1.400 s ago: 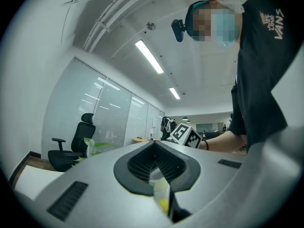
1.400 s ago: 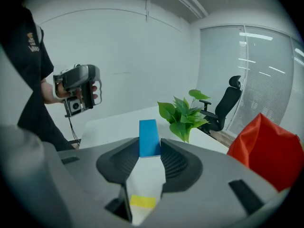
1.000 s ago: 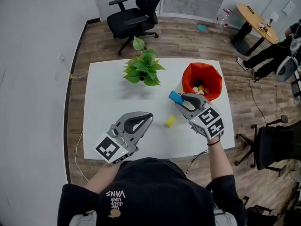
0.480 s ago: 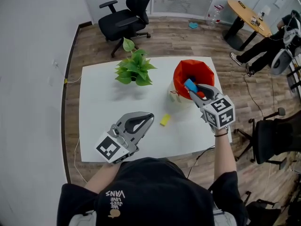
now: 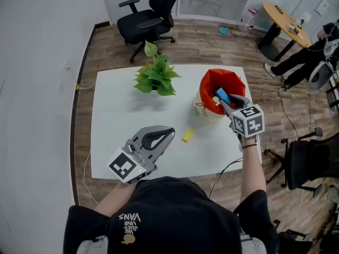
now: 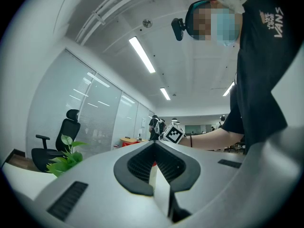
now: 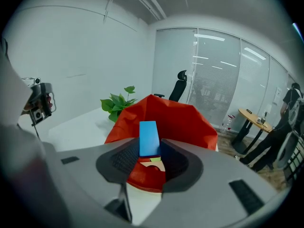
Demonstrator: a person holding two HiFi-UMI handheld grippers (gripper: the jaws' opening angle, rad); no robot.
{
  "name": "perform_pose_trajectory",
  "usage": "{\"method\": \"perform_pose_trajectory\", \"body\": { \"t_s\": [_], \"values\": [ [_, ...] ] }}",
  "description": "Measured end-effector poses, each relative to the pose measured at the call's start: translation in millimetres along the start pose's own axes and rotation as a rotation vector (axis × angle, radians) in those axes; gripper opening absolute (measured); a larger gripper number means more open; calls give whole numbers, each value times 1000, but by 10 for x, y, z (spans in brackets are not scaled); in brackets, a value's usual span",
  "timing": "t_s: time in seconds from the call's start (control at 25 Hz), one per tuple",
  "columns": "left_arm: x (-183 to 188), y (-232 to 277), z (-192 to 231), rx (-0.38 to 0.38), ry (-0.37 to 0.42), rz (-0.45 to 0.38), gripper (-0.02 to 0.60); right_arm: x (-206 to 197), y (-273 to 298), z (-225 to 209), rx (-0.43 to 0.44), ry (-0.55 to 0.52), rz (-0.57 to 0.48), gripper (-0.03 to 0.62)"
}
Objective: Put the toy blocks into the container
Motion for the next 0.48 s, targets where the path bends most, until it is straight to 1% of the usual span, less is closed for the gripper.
{"method": "perform_pose_trajectory", "body": {
  "t_s": [0.12, 0.28, 0.48],
  "values": [
    [-2, -12, 4, 7, -8, 0, 11, -3, 22, 0, -18, -8, 11, 152],
    [2, -17, 6, 8, -12, 0, 11, 2, 15, 4, -44, -17, -5, 152],
    [-2, -7, 0, -1, -13, -5, 11, -1, -5, 17, -54, -15, -20, 152]
  ]
}}
Point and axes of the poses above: the fingertips, and each gripper's own axes: y forward along the fingers, z to its left, x out of its top, the point moved 6 cm from there along -y, backward along the fingers, and after that the axes turned 14 degrees about -y, right-handed, at the moved point
